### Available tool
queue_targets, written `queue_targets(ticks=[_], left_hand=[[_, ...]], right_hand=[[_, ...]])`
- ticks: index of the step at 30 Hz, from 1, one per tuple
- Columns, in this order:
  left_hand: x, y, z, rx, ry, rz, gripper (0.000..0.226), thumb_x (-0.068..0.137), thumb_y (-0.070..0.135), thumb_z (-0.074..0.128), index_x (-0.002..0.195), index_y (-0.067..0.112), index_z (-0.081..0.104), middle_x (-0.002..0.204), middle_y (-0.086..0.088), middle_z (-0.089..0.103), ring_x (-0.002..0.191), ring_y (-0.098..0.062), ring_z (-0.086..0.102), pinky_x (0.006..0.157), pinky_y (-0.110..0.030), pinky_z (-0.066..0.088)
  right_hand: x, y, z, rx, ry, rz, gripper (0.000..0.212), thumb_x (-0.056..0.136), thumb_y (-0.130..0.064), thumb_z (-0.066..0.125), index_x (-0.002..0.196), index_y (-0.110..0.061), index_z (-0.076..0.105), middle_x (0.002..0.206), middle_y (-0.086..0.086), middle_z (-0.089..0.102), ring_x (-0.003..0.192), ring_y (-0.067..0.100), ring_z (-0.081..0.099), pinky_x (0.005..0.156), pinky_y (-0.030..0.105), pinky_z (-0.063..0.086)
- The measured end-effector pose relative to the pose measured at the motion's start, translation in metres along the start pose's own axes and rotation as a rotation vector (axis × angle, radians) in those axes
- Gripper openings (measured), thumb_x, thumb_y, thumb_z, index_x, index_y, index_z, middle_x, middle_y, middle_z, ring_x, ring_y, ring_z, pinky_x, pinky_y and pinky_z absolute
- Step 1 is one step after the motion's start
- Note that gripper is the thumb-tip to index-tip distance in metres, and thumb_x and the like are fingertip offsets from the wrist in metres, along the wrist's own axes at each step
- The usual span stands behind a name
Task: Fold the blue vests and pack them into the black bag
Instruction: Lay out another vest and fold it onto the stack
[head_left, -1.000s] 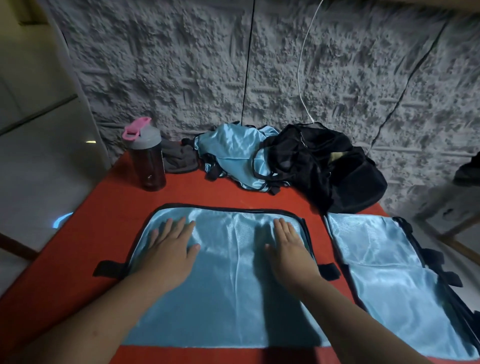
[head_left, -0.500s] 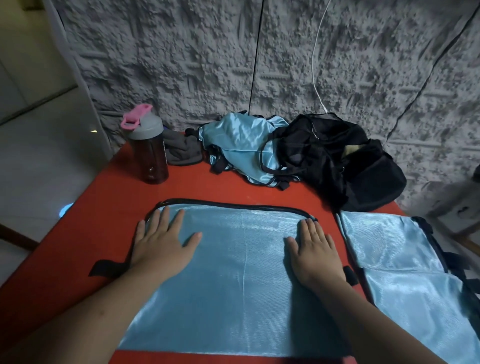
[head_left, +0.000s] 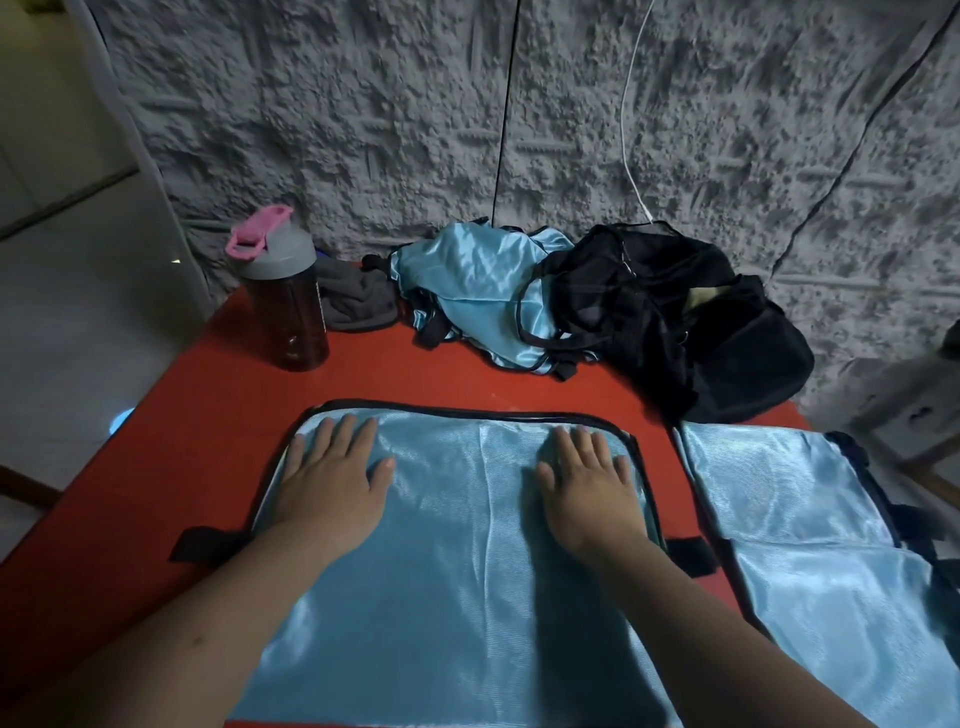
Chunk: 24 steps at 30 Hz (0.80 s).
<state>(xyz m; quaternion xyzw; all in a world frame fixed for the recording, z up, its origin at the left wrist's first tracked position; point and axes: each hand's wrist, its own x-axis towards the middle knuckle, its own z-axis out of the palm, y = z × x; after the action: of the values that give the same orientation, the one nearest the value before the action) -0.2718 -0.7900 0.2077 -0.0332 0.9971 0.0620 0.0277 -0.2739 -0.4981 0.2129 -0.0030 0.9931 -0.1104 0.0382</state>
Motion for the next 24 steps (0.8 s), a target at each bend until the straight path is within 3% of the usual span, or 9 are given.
queue_targets(ticks=[5,9,12,15,17,19,21,24], left_hand=[[-0.006,-0.005,-0.005,0.025,-0.035,-0.096,0.068,0.095,0.069,0.002,0.158,0.043,-0.005,0.169,0.008,-0.007,0.154,-0.019,-0.015,0.123,-0.052,-0.006],[-0.004,-0.01,-0.012,-0.094,-0.071,-0.088,0.064,0.1,0.062,0.009,0.16,0.04,0.003,0.169,0.01,-0.002,0.155,-0.018,-0.012,0.123,-0.055,-0.005],[-0.009,-0.019,-0.03,-0.294,0.097,-0.087,0.056,0.103,0.042,0.042,0.156,0.029,0.031,0.162,0.003,0.033,0.152,-0.023,0.019,0.121,-0.056,0.009],[-0.039,-0.038,-0.069,-0.283,0.259,-0.168,0.036,0.09,0.034,0.064,0.123,0.02,0.062,0.121,-0.012,0.066,0.115,-0.036,0.057,0.103,-0.047,0.042],[-0.073,-0.056,-0.095,-0.135,0.122,-0.3,0.038,0.085,0.051,0.062,0.105,0.018,0.061,0.108,-0.012,0.068,0.103,-0.036,0.062,0.089,-0.042,0.052],[-0.11,-0.066,-0.107,-0.001,-0.196,-0.351,0.055,0.086,0.067,0.055,0.107,0.017,0.062,0.113,-0.007,0.069,0.105,-0.029,0.065,0.085,-0.034,0.053],[-0.137,-0.068,-0.103,0.03,-0.407,-0.312,0.062,0.088,0.07,0.053,0.109,0.014,0.065,0.118,-0.005,0.069,0.107,-0.023,0.066,0.082,-0.029,0.049],[-0.147,-0.065,-0.089,-0.122,-0.444,-0.302,0.047,0.083,0.064,0.063,0.087,0.018,0.061,0.109,-0.002,0.071,0.1,-0.021,0.067,0.072,-0.028,0.046]], right_hand=[[-0.003,0.006,0.005,-0.049,-0.035,0.058,0.069,0.101,-0.064,0.005,0.162,-0.033,-0.006,0.17,-0.002,-0.01,0.155,0.015,-0.017,0.126,0.043,-0.007],[-0.001,0.002,0.0,-0.022,-0.07,0.066,0.068,0.102,-0.061,0.009,0.162,-0.031,-0.004,0.171,0.001,-0.008,0.156,0.018,-0.014,0.126,0.045,-0.005],[-0.001,-0.012,-0.011,0.072,-0.016,0.05,0.067,0.106,-0.053,0.02,0.163,-0.021,0.006,0.171,0.006,0.005,0.157,0.023,-0.002,0.127,0.045,0.001],[-0.011,-0.052,-0.029,0.236,0.024,-0.057,0.062,0.105,-0.047,0.038,0.159,-0.019,0.028,0.159,0.008,0.04,0.147,0.025,0.035,0.118,0.038,0.031],[-0.023,-0.086,-0.037,0.292,-0.007,-0.109,0.052,0.102,-0.045,0.047,0.15,-0.025,0.046,0.135,0.006,0.064,0.122,0.025,0.061,0.097,0.035,0.049],[-0.04,-0.117,-0.037,0.334,-0.048,-0.161,0.043,0.1,-0.042,0.054,0.139,-0.027,0.059,0.123,0.001,0.071,0.112,0.02,0.067,0.092,0.032,0.052],[-0.052,-0.145,-0.031,0.36,-0.101,-0.188,0.034,0.097,-0.035,0.058,0.129,-0.027,0.067,0.114,-0.002,0.075,0.106,0.017,0.069,0.089,0.025,0.051],[-0.053,-0.189,-0.023,0.406,-0.142,-0.184,0.024,0.094,-0.028,0.059,0.112,-0.024,0.075,0.103,-0.001,0.077,0.093,0.017,0.071,0.078,0.022,0.05]])
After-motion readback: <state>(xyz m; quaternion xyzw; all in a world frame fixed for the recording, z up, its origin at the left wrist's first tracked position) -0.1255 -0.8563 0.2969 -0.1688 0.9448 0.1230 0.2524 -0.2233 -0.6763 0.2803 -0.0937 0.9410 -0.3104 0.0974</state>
